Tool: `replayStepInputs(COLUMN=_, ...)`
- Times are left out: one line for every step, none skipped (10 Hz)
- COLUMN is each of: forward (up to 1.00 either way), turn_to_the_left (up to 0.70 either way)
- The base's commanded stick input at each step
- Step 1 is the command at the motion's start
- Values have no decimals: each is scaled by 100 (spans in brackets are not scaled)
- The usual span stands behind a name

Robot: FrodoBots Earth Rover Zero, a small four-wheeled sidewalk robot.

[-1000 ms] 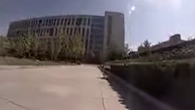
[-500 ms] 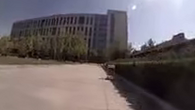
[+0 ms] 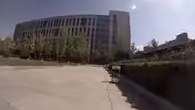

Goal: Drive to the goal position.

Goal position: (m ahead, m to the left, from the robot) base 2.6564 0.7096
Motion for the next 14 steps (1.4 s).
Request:
replayStepInputs(forward=100, turn_to_the_left=8)
replayStepInputs(forward=100, turn_to_the_left=8)
replayStepInputs(forward=100, turn_to_the_left=8)
replayStepInputs(forward=100, turn_to_the_left=-12)
replayStepInputs(forward=100, turn_to_the_left=-32)
replayStepInputs(forward=100, turn_to_the_left=-32)
replayStepInputs(forward=100, turn_to_the_left=-32)
replayStepInputs(forward=100, turn_to_the_left=-32)
replayStepInputs(forward=100, turn_to_the_left=-16)
replayStepInputs(forward=100, turn_to_the_left=8)
replayStepInputs(forward=100, turn_to_the_left=8)
replayStepInputs(forward=100, turn_to_the_left=8)
replayStepInputs(forward=100, turn_to_the_left=8)
replayStepInputs(forward=100, turn_to_the_left=8)
